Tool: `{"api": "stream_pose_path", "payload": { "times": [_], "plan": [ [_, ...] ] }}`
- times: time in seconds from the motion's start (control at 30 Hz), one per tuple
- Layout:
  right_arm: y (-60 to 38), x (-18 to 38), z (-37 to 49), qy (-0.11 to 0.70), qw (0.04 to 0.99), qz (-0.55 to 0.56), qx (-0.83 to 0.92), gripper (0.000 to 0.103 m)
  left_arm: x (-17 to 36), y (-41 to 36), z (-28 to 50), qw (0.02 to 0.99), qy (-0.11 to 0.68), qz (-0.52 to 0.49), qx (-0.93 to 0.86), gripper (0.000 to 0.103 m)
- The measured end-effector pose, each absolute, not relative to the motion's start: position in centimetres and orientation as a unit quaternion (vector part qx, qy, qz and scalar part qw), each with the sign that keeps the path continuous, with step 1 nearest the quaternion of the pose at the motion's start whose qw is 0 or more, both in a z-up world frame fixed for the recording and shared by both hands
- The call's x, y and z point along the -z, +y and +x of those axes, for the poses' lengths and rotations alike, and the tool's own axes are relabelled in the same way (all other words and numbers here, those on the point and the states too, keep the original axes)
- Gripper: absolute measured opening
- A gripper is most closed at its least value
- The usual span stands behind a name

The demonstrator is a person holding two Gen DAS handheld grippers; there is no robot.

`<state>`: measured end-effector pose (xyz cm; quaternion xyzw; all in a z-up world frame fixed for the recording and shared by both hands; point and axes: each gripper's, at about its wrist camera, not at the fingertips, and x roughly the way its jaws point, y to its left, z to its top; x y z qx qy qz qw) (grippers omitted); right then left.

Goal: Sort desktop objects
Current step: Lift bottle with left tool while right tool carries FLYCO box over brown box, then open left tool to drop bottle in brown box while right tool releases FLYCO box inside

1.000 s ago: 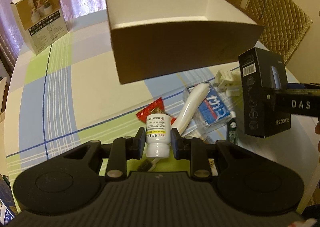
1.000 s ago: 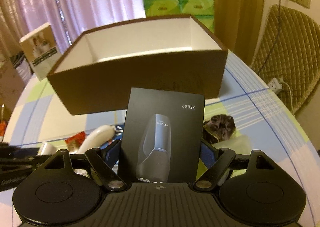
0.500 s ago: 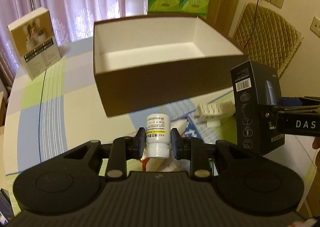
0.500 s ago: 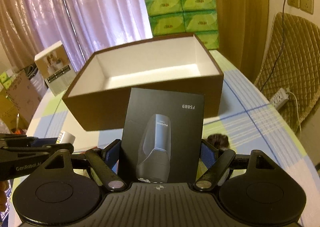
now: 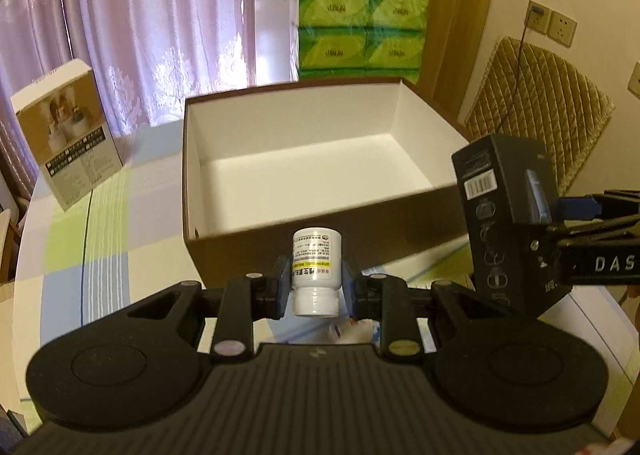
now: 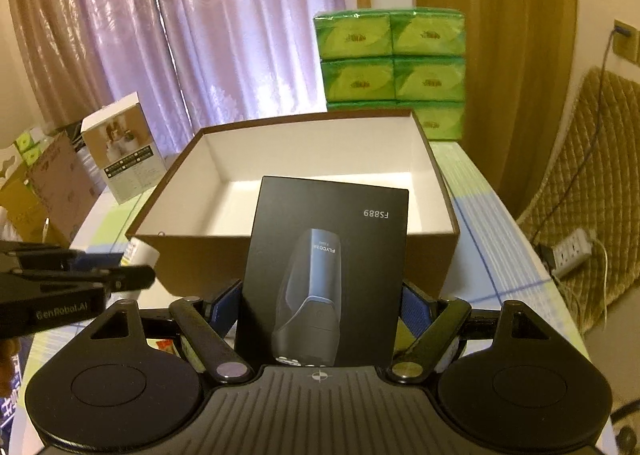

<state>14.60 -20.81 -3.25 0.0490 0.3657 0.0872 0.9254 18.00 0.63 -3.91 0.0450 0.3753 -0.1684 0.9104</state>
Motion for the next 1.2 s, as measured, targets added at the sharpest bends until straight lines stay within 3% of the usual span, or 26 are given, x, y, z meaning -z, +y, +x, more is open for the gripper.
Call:
{"api": "stream_pose_path", "payload": {
  "times": [0.53,1.2],
  "plan": [
    [-23.0,0.2,24.9,0.329,0.939,0.054,-0.087,0.078,2.2,0.4,26.8,0.924,0.360,0.028,0.129,0.023],
    [-22.9,7.9,33.7,0.455,0.886,-0.013,-0.091,0.078,9.1,-0.9,34.7,0.880,0.462,0.061,0.089,0.023]
  ]
}}
